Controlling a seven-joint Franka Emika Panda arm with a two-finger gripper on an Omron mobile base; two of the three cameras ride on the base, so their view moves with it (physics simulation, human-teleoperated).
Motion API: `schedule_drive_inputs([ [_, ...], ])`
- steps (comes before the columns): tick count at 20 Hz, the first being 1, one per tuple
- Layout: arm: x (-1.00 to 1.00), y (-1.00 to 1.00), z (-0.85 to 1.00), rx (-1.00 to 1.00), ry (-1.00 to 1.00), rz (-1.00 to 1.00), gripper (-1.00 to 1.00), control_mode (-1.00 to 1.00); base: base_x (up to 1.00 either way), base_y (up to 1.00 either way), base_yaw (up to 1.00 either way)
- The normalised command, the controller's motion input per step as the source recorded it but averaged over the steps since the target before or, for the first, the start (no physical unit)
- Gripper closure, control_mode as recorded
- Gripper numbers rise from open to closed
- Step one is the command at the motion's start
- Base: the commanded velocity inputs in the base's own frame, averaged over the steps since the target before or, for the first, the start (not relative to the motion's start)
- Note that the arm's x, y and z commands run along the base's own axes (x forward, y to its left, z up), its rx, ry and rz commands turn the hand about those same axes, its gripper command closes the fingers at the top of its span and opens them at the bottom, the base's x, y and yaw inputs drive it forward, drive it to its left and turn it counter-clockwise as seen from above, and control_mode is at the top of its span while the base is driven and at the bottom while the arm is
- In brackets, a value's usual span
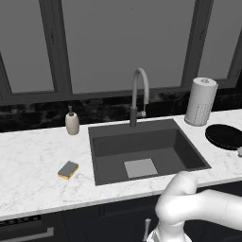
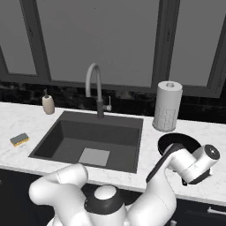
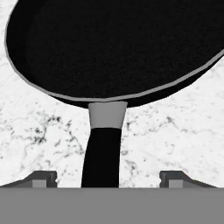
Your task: Pick the pan and sponge and place them into the sink. Then turn on the water.
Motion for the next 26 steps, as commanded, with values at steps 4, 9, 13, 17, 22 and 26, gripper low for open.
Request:
schedule_drive_inputs([
  [4,0.22,-0.19,-0.10,0.05,0.00,0.07,-1.00,-1.00,0.00,0.00,0.00],
  [9,0.09,0.01,-0.37,0.00,0.00,0.05,-1.00,-1.00,0.00,0.00,0.00],
  [13,0.00,0.26,-0.53,0.00,0.00,0.04,-1.00,-1.00,0.00,0.00,0.00],
  [17,-0.06,0.50,-0.64,0.00,0.00,0.04,-1.00,-1.00,0.00,0.00,0.00],
  [22,-0.30,0.67,-0.58,-0.01,0.00,0.05,-1.00,-1.00,0.00,0.00,0.00],
  [26,-0.22,0.67,-0.53,-0.01,0.03,0.06,1.00,-1.00,0.00,0.00,0.00],
])
